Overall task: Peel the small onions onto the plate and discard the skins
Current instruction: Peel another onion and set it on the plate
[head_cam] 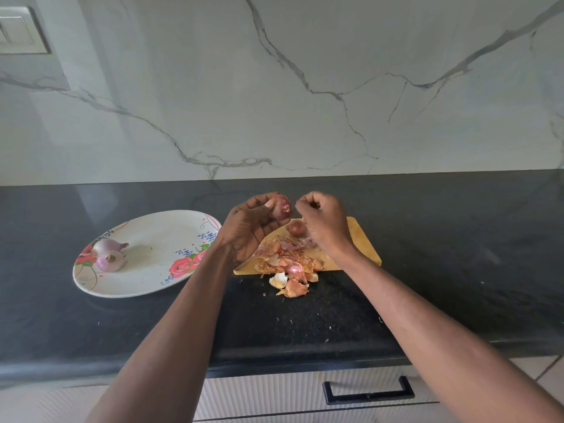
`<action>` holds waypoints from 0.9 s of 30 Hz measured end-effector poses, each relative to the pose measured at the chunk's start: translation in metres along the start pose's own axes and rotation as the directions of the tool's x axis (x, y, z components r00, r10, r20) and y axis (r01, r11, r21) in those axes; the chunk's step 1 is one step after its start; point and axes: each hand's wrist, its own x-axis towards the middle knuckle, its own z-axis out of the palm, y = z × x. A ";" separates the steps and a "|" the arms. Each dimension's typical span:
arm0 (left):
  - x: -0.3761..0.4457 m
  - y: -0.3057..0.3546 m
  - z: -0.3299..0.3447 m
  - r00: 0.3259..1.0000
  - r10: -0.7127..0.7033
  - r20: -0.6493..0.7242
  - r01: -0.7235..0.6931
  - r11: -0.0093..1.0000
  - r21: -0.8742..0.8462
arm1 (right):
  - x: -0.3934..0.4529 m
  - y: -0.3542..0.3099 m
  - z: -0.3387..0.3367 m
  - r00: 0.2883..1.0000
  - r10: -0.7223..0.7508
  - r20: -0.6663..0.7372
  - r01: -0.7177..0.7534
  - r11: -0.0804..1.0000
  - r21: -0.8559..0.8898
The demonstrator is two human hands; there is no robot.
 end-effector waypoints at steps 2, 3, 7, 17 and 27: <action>0.001 0.001 0.000 1.000 -0.014 -0.012 0.013 0.999 -0.039 | 0.001 -0.001 -0.002 0.999 0.034 -0.014 -0.033 0.998 0.059; 0.001 0.001 0.000 1.000 -0.016 -0.015 0.016 0.999 -0.050 | 0.001 -0.002 -0.002 0.999 0.038 -0.025 -0.036 0.997 0.064; 0.003 0.001 -0.003 1.000 0.003 0.001 -0.003 0.999 -0.049 | 0.001 0.003 -0.001 0.998 -0.035 -0.044 0.033 0.998 -0.056; 0.002 -0.001 -0.003 0.999 0.042 0.027 -0.042 0.999 0.008 | -0.004 0.008 0.007 0.935 -0.352 -0.038 0.338 0.920 -0.196; -0.005 -0.001 0.005 0.999 0.044 -0.002 -0.043 0.997 0.060 | -0.001 0.014 0.013 0.891 -0.454 0.034 0.425 0.804 -0.416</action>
